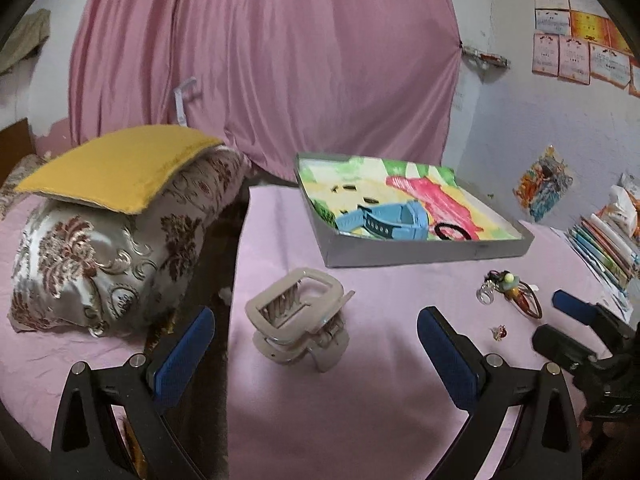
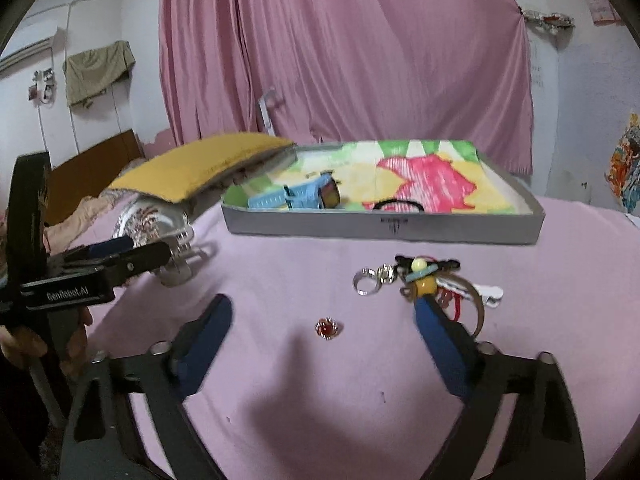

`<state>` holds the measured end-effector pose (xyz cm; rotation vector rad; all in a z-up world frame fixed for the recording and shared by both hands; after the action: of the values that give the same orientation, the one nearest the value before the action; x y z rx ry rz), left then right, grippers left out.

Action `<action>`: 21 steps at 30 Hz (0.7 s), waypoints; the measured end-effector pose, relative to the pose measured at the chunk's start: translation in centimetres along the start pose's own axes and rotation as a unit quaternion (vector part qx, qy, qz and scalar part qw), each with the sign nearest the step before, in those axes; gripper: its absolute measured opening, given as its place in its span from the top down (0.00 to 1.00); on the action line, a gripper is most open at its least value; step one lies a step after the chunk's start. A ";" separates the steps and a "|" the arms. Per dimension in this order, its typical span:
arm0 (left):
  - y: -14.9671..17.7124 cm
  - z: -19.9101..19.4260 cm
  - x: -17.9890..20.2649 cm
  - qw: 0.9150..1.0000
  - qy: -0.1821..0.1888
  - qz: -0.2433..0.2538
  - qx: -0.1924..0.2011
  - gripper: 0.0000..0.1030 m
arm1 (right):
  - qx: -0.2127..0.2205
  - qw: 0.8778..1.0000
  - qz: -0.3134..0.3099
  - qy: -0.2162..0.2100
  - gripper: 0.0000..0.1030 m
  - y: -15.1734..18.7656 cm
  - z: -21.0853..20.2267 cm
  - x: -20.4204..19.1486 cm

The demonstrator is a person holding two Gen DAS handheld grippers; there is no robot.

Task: Organize jewelry
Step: 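Grasp the beige claw clip with the left tool while the right tool grasps the red-gem ring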

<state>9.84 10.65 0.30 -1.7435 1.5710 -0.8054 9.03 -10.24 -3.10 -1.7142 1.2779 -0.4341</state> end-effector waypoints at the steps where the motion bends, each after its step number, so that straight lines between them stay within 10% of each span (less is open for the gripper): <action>1: -0.1 0.3 0.1 1.000 0.004 0.003 -0.008 0.01 | -0.008 1.000 0.003 0.000 0.31 0.1 0.3 0.1; 6: -0.3 1.3 0.4 1.000 0.003 0.018 -0.023 0.03 | -0.038 0.999 0.010 0.006 0.49 0.3 1.5 0.2; 21: 0.1 3.6 1.6 0.995 0.016 0.049 -0.082 0.48 | -0.077 0.997 0.010 0.013 0.78 0.4 3.6 -0.3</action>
<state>12.84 9.31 -1.93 -1.7596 1.7738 -0.6761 11.29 -8.35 -5.24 -1.8266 1.3777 -0.3548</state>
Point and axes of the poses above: each gripper's, at about its wrist camera, not at the fingertips, and z roughly the way its jaws point, x to its right, y to its underside, the point moved 3 cm from there along z, roughly the way its jaws point, and after that the axes turned 13 degrees about -y, right-handed, at the moved point
